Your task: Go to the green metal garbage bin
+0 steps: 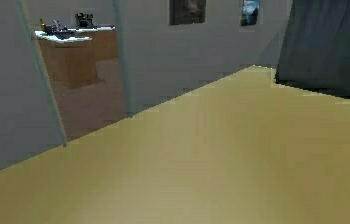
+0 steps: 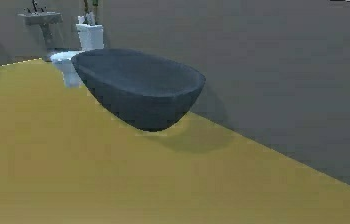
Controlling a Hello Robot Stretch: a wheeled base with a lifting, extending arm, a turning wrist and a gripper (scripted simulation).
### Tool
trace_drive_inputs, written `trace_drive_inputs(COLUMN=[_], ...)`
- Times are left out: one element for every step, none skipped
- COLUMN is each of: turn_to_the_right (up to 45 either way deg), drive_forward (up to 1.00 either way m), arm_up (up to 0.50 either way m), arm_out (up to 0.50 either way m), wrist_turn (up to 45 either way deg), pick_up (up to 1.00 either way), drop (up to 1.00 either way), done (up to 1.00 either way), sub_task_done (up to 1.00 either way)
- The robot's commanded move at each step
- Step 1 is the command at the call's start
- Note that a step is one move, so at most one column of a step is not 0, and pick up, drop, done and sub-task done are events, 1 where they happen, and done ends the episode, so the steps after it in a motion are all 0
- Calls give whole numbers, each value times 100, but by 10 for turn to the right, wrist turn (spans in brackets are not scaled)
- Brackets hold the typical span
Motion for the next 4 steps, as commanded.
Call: trace_drive_inputs(turn_to_the_right=[-390,0,210,0], drive_forward=[0,15,0,100], arm_up=[0,0,0,0], arm_out=[0,0,0,0], wrist_turn=[0,0,0,0], pick_up=[0,0,0,0], drop=[0,0,0,0], done=[0,0,0,0], sub_task_done=[0,0,0,0])
